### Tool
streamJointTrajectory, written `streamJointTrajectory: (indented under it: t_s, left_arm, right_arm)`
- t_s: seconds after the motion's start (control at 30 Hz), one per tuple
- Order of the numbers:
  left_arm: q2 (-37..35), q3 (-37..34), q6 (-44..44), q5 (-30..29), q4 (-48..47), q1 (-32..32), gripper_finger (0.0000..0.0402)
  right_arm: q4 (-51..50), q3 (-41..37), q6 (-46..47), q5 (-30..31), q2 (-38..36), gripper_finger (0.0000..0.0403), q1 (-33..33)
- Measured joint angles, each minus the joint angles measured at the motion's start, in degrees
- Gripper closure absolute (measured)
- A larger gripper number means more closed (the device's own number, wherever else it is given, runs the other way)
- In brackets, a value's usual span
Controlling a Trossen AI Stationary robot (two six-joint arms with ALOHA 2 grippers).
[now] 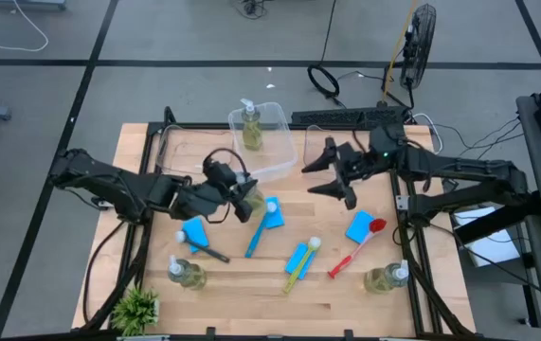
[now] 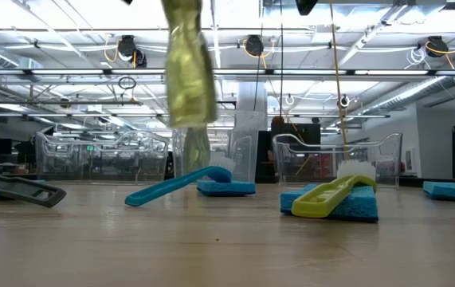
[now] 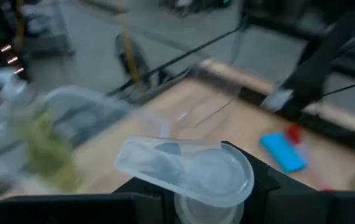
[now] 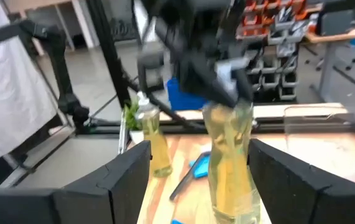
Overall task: Pick & Place Kitchen Sink Supplies
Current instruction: Put the dishwashing liquid bottle into the white bin
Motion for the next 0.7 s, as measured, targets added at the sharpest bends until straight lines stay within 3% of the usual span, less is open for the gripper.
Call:
streamJointTrajectory:
  t_s: [0.13,0.47,0.7]
  left_arm:
    - [0.1,2.2,5.5,5.8,5.8,1.7,0.0294]
    - [0.5,4.3,6.4,13.7,9.4,4.3,0.0294]
    - [0.5,4.3,7.2,14.9,12.6,4.5,0.0294]
  right_arm:
    - [1.0,0.0,-2.2,0.1,2.7,0.0138,1.9]
    - [8.0,0.0,-1.7,0.1,7.2,0.0076,2.5]
    - [10.7,0.0,-1.4,0.1,10.0,0.0041,2.5]
